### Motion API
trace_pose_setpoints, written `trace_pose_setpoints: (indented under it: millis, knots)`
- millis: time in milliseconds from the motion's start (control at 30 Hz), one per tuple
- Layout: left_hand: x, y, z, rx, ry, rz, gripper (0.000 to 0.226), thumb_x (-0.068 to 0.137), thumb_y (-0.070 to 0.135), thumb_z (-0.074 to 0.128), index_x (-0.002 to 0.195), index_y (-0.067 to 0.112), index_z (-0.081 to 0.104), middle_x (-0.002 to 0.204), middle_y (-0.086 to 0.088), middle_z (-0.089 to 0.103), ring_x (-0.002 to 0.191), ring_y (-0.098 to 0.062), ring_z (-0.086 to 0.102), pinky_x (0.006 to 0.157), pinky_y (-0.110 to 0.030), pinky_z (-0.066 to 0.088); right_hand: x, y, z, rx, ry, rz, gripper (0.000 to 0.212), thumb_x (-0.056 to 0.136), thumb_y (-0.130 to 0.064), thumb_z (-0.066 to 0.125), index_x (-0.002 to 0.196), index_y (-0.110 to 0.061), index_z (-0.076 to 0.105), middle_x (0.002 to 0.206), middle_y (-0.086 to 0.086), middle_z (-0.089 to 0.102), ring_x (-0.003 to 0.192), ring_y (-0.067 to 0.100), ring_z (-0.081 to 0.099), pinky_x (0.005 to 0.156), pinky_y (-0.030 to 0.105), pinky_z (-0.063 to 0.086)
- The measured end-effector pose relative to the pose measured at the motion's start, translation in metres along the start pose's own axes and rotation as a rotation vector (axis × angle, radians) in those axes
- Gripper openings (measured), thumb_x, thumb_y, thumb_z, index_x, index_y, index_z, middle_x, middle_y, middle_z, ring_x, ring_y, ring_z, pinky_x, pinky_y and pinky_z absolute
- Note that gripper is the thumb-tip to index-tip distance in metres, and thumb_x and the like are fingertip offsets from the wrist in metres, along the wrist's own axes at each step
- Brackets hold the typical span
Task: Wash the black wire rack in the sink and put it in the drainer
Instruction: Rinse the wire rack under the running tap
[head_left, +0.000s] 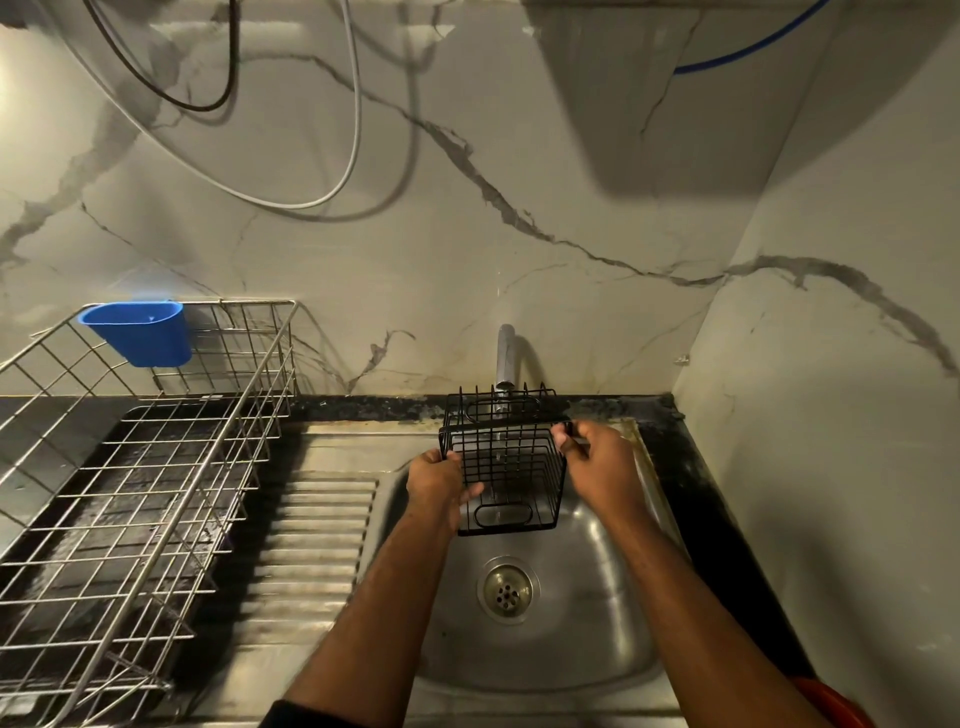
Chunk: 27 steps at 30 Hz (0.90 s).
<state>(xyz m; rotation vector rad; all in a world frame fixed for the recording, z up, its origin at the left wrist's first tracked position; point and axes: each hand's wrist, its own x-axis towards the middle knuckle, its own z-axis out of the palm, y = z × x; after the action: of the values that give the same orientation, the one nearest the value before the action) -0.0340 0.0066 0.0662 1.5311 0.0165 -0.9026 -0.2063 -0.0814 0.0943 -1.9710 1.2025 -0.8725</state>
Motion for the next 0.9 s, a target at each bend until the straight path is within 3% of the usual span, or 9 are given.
trace_pose_setpoints:
  millis: [400,633,900]
  knots:
    - [0.0029,0.0002,-0.0016,0.023,0.014,0.004,0.029,0.104,0.007,0.051,0.133,0.004,0.054,0.127,-0.015,0.060,0.084,-0.019,0.064,0.058,-0.031,0.062,-0.0004,0.0038,0.0021,-0.008,0.009,-0.005,0.026,0.098,-0.034,0.060,0.110,-0.014,0.071,0.094,0.000,0.072,0.088,0.012,0.066,0.064,0.016,0.043]
    - [0.0032,0.0006,-0.0011,0.020,0.007,0.003,0.029,0.104,0.008,0.052,0.132,0.004,0.055,0.113,-0.010,0.060,0.084,-0.020,0.065,0.060,-0.032,0.063,0.0013,0.0042,0.0033,0.000,0.014,-0.017,0.025,0.098,-0.034,0.061,0.110,-0.014,0.071,0.094,-0.001,0.073,0.089,0.011,0.067,0.071,0.022,0.051]
    - [0.0026,0.0009,-0.0022,0.024,0.010,0.005,0.024,0.104,0.007,0.052,0.128,0.004,0.057,0.120,-0.013,0.061,0.085,-0.019,0.063,0.066,-0.034,0.064,0.0004,0.0037,0.0041,0.026,0.012,0.003,0.023,0.098,-0.033,0.061,0.111,-0.016,0.070,0.093,-0.003,0.072,0.089,0.010,0.067,0.071,0.020,0.050]
